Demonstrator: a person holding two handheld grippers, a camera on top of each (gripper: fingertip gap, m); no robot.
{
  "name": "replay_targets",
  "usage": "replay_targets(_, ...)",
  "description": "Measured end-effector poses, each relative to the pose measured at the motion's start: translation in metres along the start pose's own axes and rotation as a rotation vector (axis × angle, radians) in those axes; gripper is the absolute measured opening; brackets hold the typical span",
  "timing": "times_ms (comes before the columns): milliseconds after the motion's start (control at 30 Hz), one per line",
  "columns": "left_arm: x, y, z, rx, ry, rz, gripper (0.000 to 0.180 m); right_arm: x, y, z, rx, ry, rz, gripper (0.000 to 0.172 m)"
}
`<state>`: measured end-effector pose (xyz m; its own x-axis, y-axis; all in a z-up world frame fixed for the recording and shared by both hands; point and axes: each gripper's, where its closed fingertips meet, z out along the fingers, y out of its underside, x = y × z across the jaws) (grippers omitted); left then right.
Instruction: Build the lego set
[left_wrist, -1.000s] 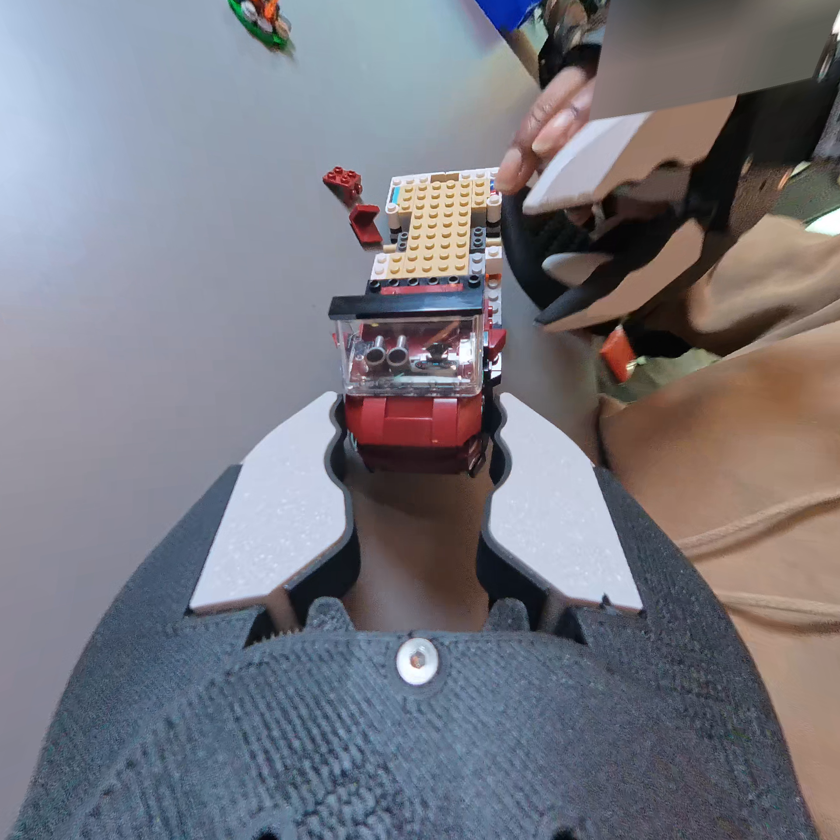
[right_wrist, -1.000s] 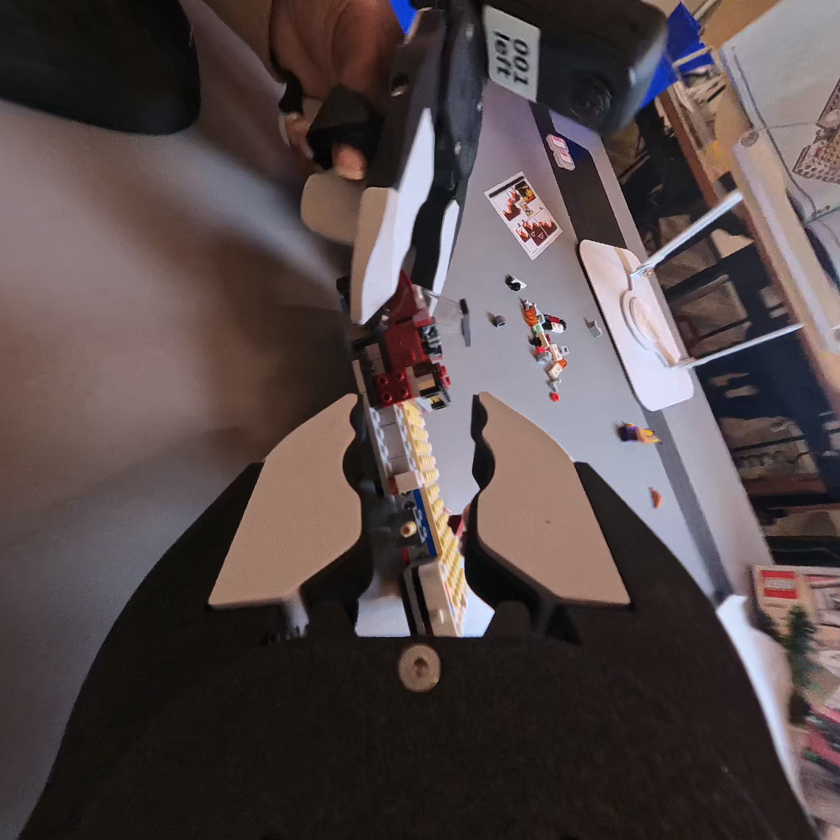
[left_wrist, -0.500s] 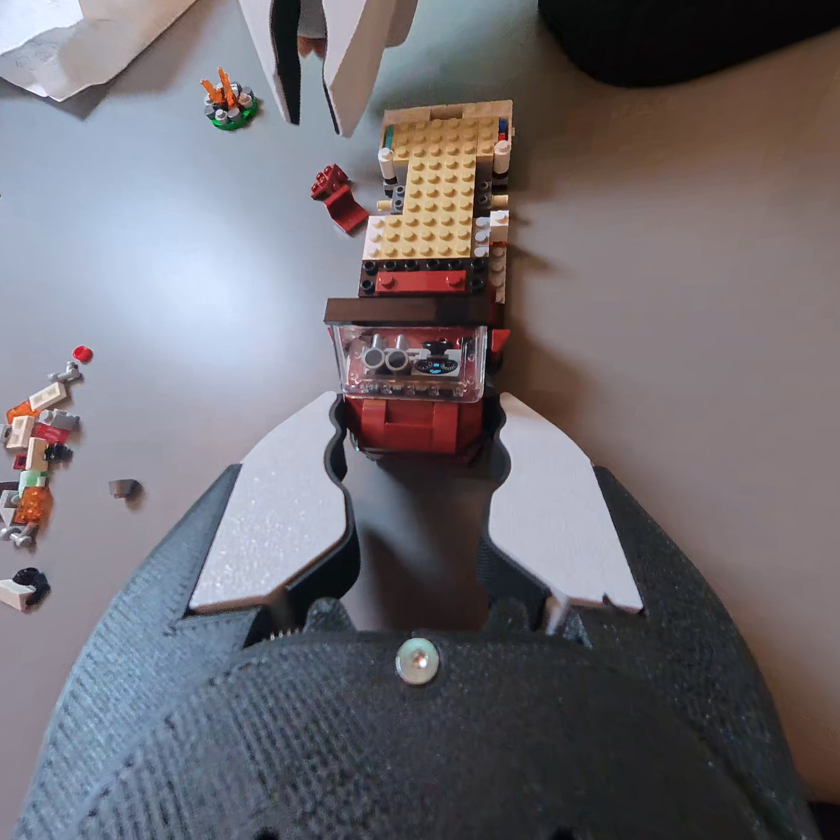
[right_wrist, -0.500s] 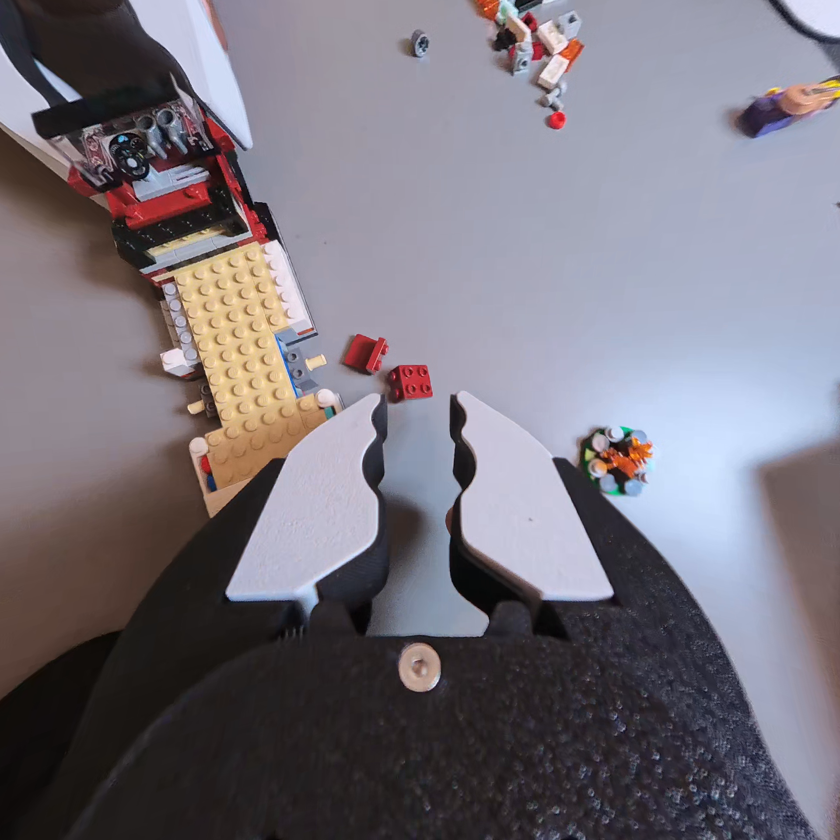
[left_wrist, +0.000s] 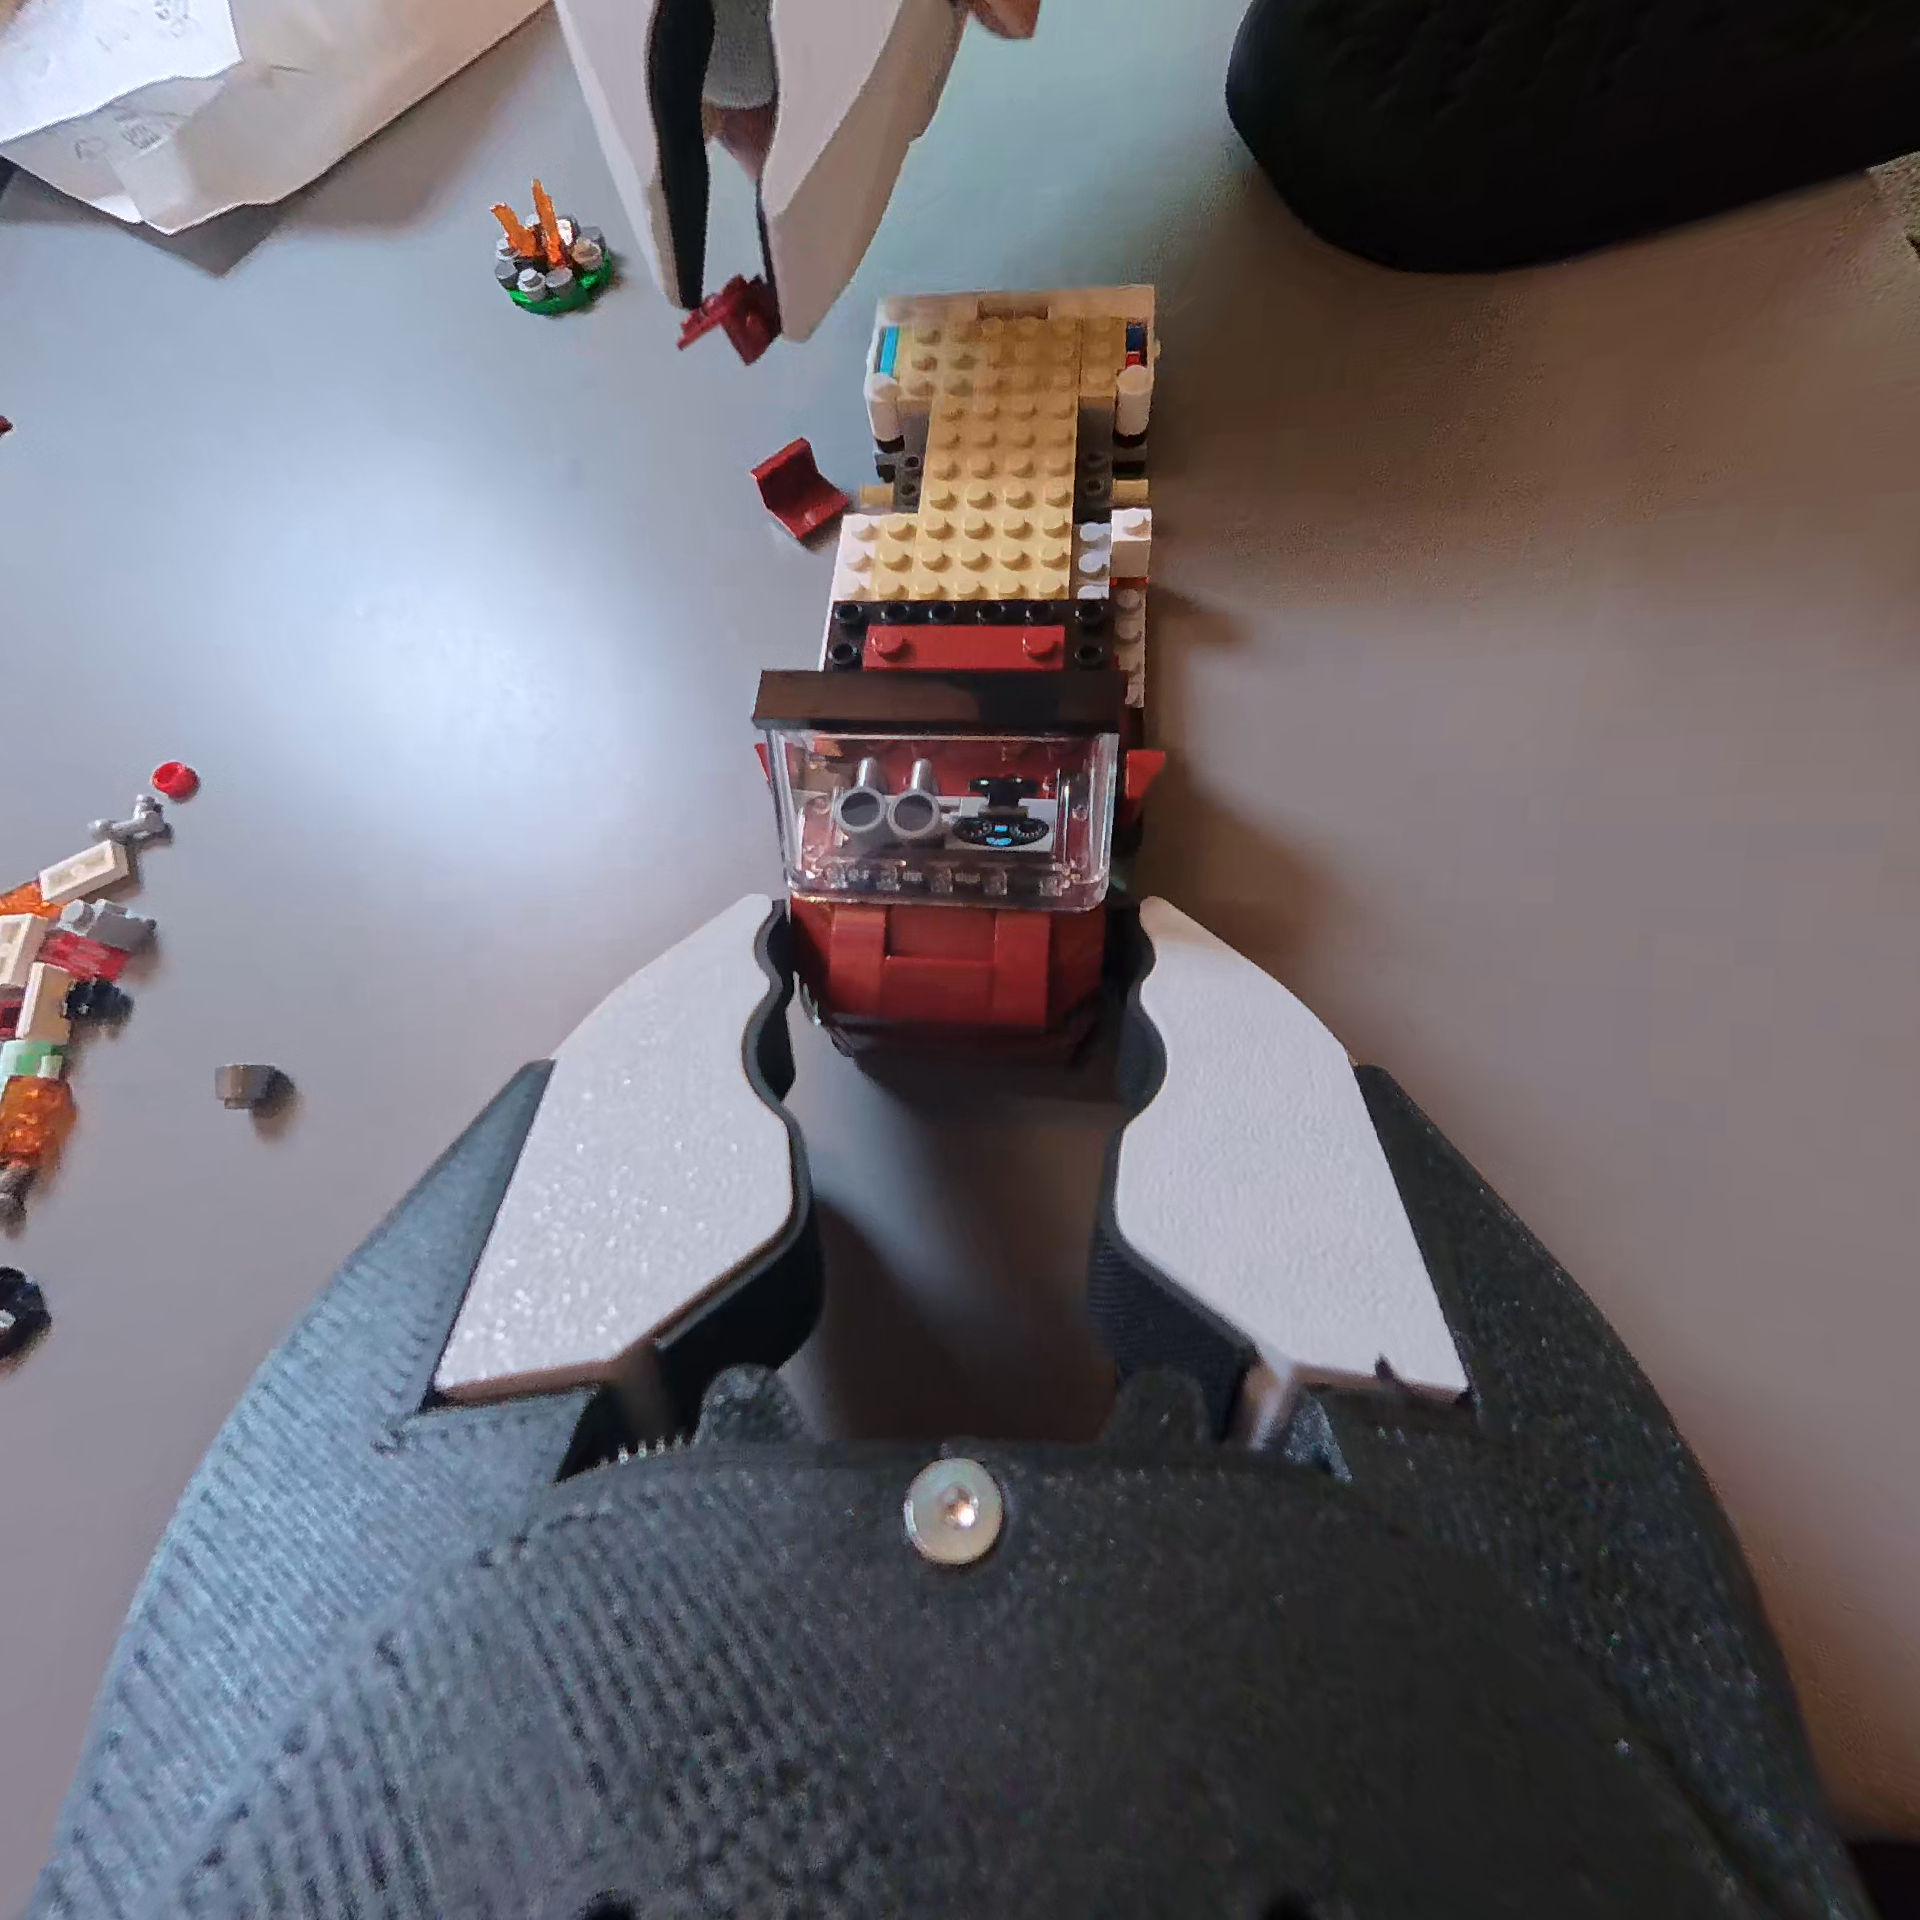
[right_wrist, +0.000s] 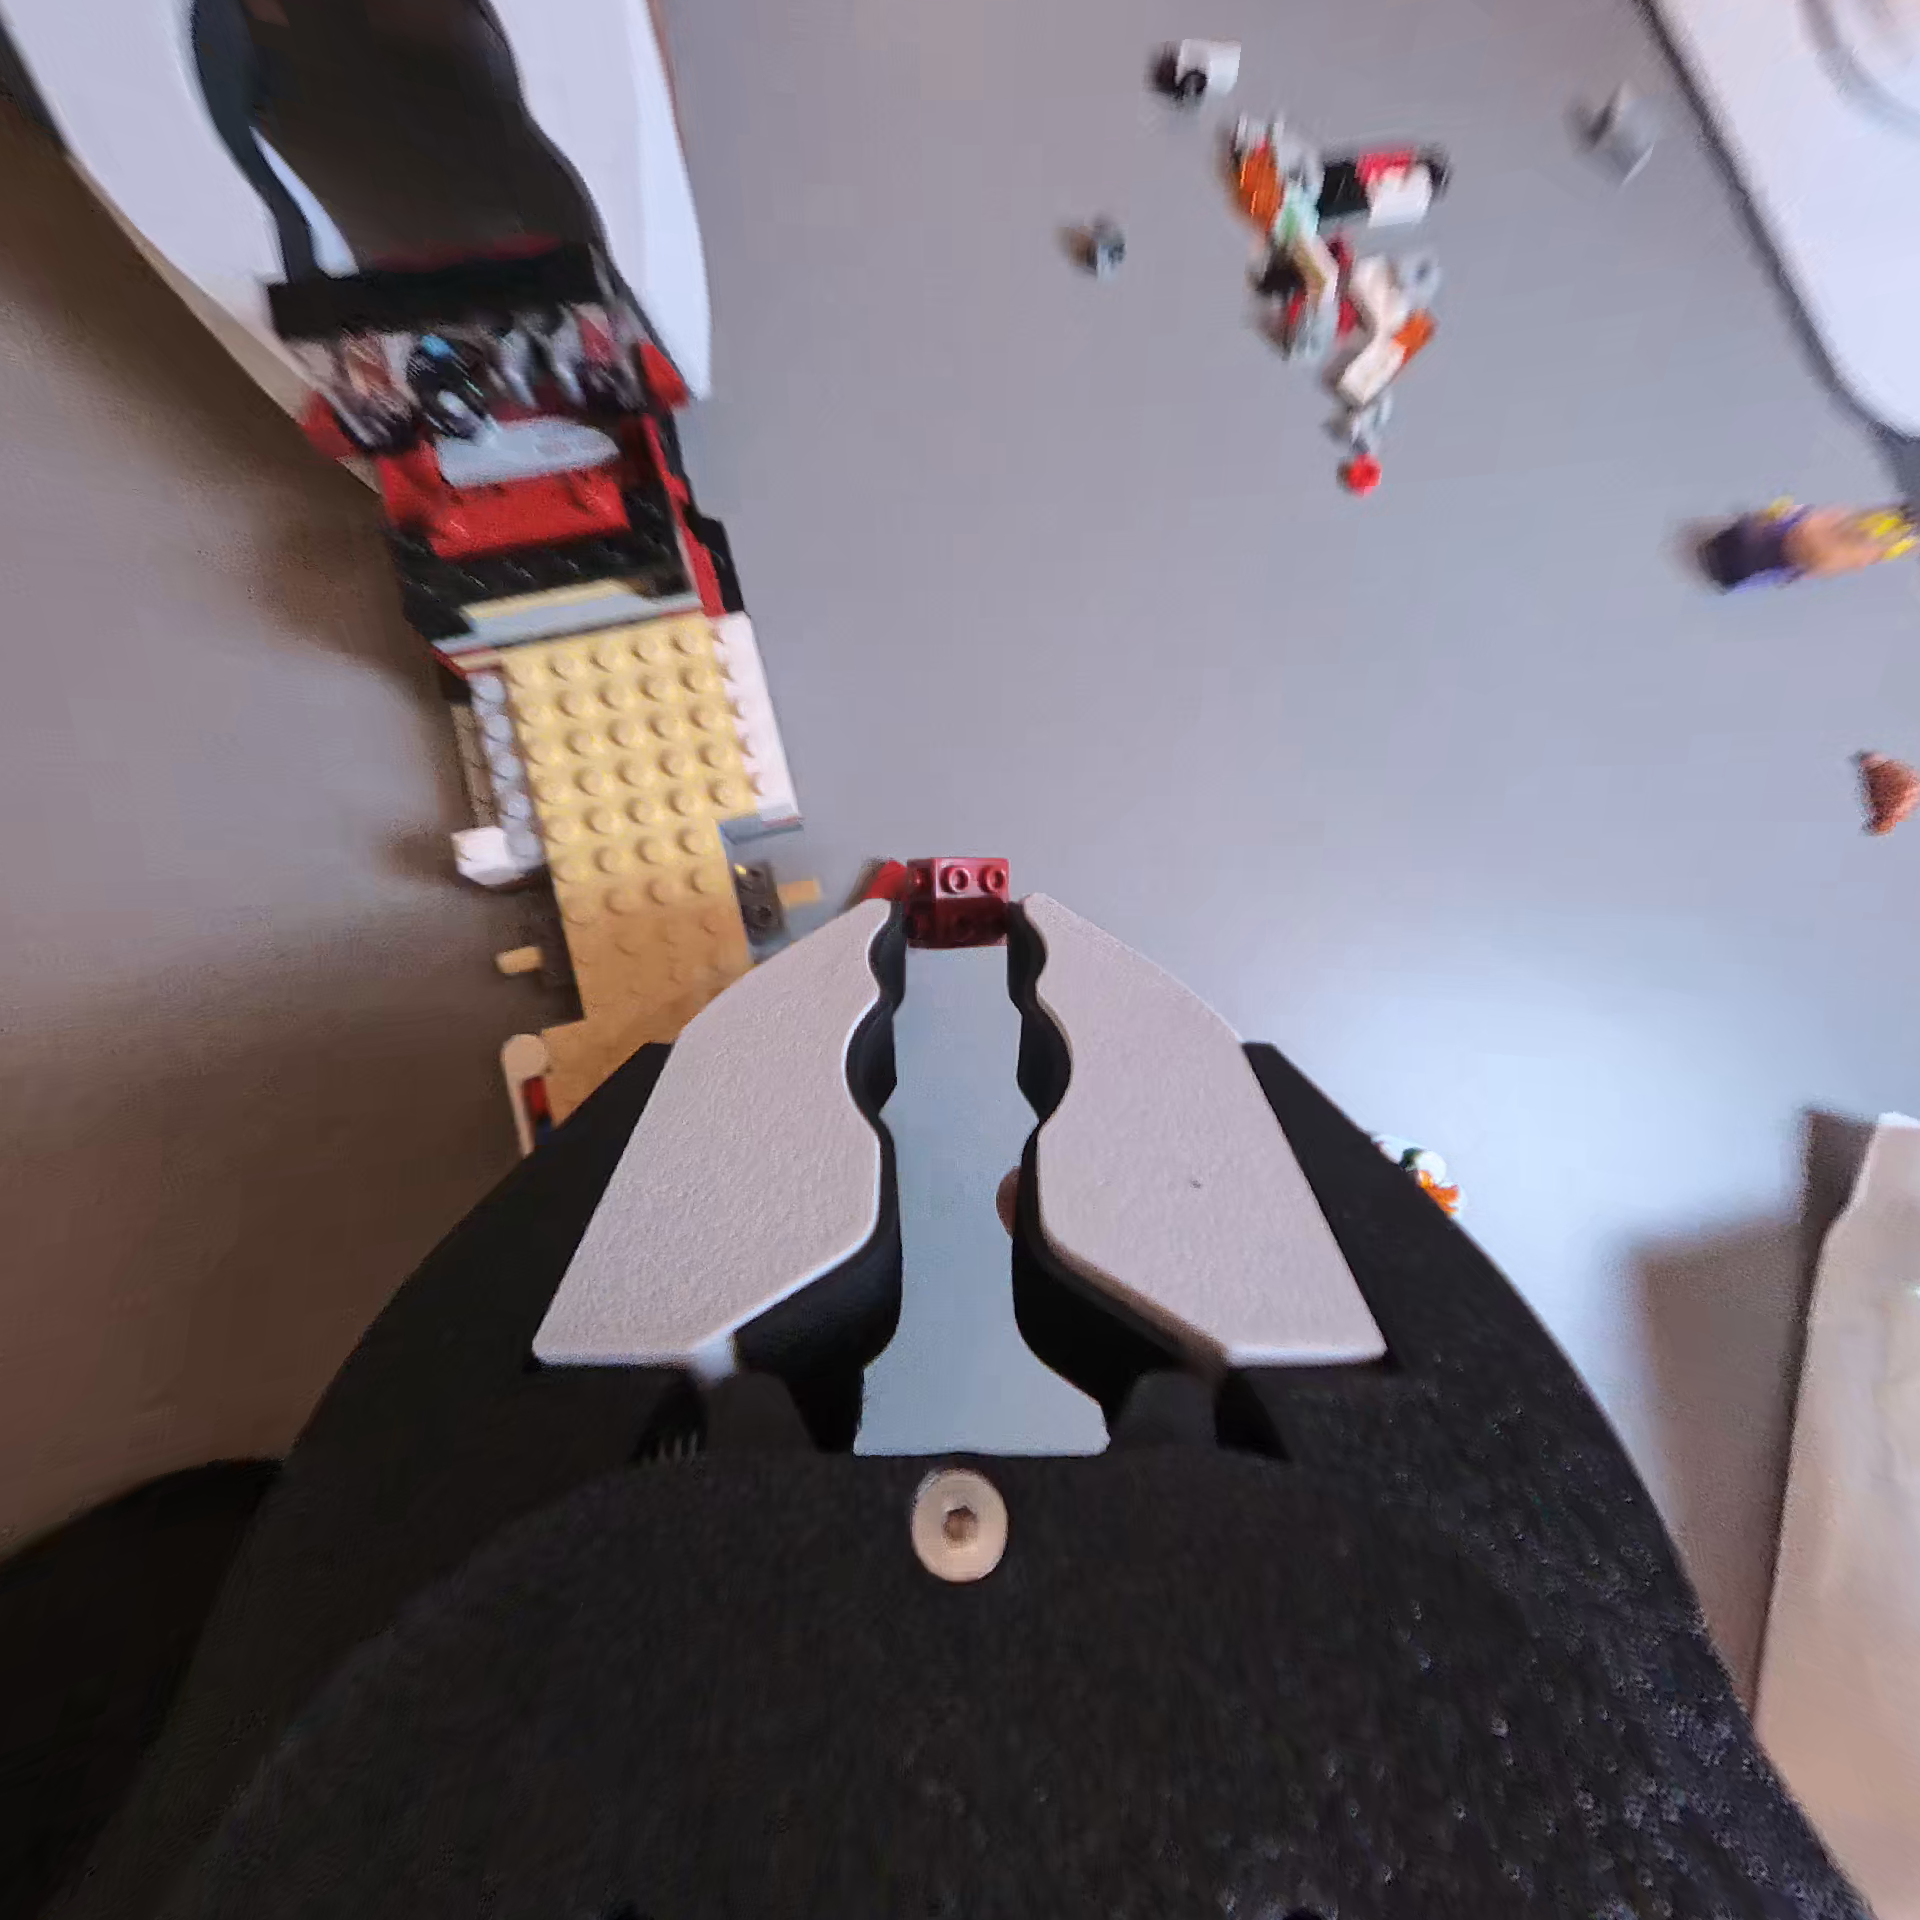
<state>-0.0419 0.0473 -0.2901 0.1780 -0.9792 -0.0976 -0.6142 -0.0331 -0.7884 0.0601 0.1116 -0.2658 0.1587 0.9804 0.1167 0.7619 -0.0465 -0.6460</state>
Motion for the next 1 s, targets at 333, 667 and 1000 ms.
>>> replay_targets(333, 0.002, -0.048, -0.035, 0.231, -0.010, -0.072, 0.054, -0.068, -0.063, -0.033, 0.317, 0.161, -0.147, 0.019)
replay_targets(667, 0.055, -0.105, -0.046, 0.492, 0.215, -0.307, 0.030, -0.116, -0.105, -0.033, 0.486, 0.181, -0.177, 0.018)
replay_targets(1000, 0.070, -0.104, -0.059, 0.562, 0.322, -0.362, 0.014, -0.128, -0.112, -0.034, 0.504, 0.249, -0.206, 0.018)
